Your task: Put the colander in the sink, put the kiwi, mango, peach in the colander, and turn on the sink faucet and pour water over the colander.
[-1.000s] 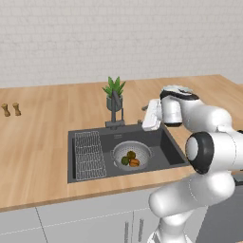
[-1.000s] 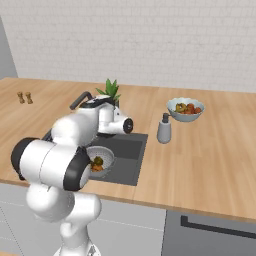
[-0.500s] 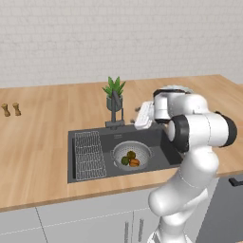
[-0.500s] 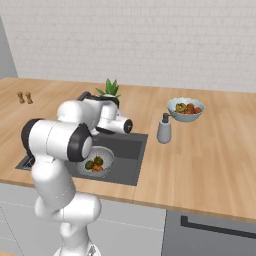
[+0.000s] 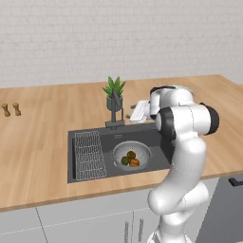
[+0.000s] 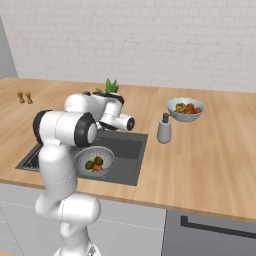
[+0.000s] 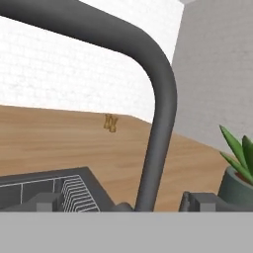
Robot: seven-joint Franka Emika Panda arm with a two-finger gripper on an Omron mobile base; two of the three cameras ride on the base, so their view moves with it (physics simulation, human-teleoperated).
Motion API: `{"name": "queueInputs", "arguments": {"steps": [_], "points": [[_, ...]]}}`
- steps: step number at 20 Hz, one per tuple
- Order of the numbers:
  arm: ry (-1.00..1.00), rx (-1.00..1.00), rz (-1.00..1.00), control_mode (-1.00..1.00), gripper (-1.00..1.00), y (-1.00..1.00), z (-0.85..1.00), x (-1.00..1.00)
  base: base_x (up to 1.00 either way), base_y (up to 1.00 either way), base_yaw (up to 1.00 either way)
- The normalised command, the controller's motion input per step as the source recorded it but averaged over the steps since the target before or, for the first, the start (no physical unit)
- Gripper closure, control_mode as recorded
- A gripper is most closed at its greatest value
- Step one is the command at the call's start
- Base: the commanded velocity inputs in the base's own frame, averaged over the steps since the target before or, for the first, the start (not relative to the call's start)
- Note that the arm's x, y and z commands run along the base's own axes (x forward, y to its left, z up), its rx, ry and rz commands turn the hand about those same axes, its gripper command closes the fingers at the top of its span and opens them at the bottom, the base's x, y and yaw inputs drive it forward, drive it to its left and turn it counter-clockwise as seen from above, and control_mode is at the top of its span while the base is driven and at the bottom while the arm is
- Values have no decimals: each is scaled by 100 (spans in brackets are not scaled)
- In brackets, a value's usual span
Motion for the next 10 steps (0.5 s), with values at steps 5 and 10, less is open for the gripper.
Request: {"name": "queueInputs", "arguments": {"steps": [5, 10], "points": [[5, 3, 0, -100, -100, 18, -33, 60, 0, 0, 0], [3, 4, 0, -100, -100, 5, -41, 57, 0, 0, 0]]}}
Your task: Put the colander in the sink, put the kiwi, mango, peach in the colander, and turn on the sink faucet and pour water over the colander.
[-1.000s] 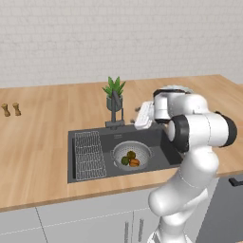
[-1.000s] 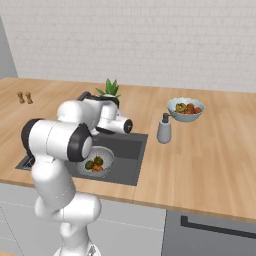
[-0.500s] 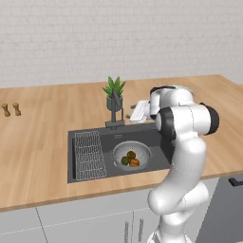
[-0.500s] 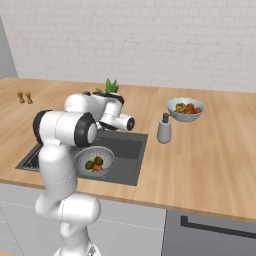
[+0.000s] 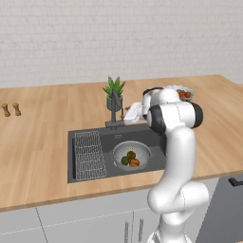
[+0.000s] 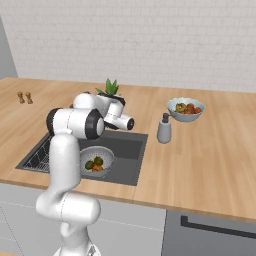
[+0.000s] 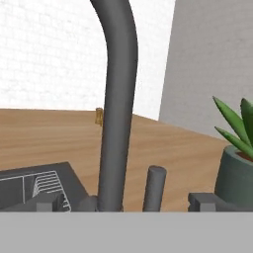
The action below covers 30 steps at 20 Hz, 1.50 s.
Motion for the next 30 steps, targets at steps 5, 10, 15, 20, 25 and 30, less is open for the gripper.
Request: {"name": "queueInputs", "arguments": {"steps": [5, 10, 15, 20, 25, 30], "points": [[0, 6, 0, -100, -100, 0, -26, 54, 0, 0, 0], [0, 4, 0, -100, -100, 17, -6, 50, 0, 0, 0], [1, 1, -3, -100, 100, 18, 0, 46, 0, 0, 0], [0, 7, -12, -100, 100, -11, -1, 41, 0, 0, 0], [1, 7, -20, -100, 100, -52, -6, 29, 0, 0, 0], [5, 0, -23, -100, 100, -58, -6, 36, 0, 0, 0]]}}
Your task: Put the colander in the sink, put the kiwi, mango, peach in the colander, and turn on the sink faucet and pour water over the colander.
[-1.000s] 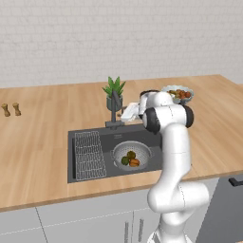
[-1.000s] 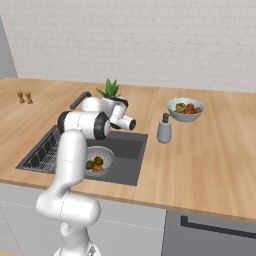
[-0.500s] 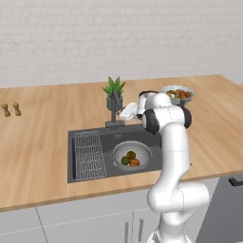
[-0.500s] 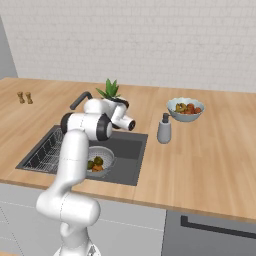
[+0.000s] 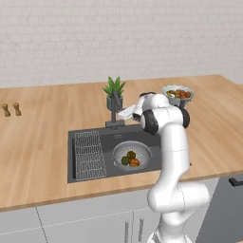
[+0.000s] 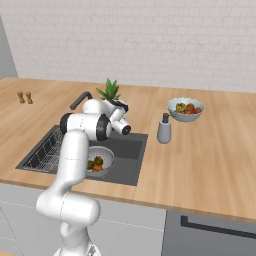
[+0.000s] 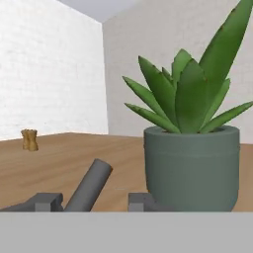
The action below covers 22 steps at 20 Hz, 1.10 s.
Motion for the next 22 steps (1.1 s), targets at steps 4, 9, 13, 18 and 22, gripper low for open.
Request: {"name": "queueInputs", "arguments": {"steps": [4, 9, 13, 18, 22], "points": [[8, 0, -17, -100, 100, -90, -6, 33, 0, 0, 0], [3, 0, -6, -100, 100, -100, -21, 9, 0, 0, 0], [1, 2, -2, -100, 100, -100, -43, 0, 0, 0, 0], [1, 6, -2, -100, 100, -100, -55, 0, 0, 0, 0], [1, 8, -2, -100, 100, -100, -65, 0, 0, 0, 0]]}}
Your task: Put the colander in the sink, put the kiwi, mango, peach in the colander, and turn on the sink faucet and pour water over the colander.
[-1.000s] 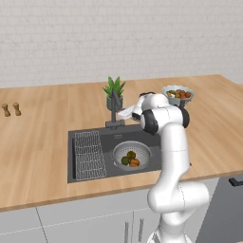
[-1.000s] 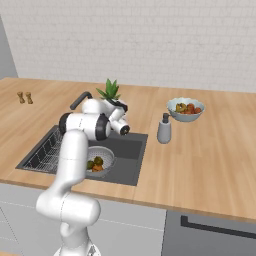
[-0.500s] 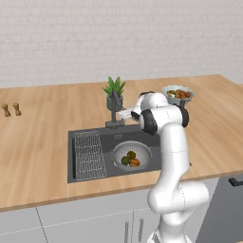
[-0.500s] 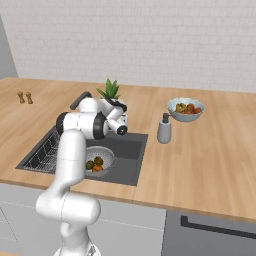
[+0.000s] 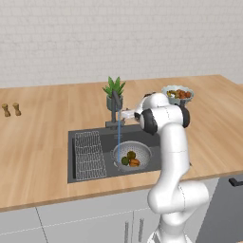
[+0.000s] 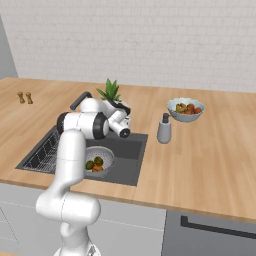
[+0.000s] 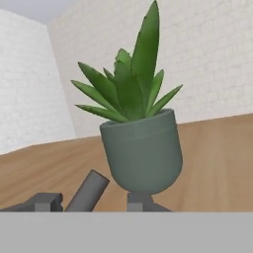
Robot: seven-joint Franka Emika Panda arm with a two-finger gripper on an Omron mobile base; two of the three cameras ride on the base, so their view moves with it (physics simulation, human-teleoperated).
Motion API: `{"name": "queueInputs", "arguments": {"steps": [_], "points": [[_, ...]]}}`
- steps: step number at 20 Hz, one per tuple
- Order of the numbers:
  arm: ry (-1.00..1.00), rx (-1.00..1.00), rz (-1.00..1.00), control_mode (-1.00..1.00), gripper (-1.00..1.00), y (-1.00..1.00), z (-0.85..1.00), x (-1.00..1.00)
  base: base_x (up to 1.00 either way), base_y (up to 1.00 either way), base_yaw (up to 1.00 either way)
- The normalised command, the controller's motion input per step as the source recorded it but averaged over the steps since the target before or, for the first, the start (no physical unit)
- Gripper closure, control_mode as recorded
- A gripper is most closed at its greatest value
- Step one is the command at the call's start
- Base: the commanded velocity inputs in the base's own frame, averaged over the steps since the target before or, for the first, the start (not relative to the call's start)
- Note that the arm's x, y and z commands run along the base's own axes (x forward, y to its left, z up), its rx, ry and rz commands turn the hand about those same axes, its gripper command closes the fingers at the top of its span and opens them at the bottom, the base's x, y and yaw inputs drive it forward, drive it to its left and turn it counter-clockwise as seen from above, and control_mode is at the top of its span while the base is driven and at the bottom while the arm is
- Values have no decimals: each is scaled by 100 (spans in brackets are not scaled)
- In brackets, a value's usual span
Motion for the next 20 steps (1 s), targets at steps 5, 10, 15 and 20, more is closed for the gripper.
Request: {"name": "queueInputs", "arguments": {"steps": [5, 10, 15, 20], "points": [[3, 4, -4, -100, 100, -100, -64, 0, 0, 0, 0], [1, 6, -3, -100, 100, -100, -33, 0, 0, 0, 0], [3, 14, -1, -100, 100, -100, -20, 0, 0, 0, 0], [2, 28, -1, -100, 100, -100, -9, 0, 0, 0, 0]]}}
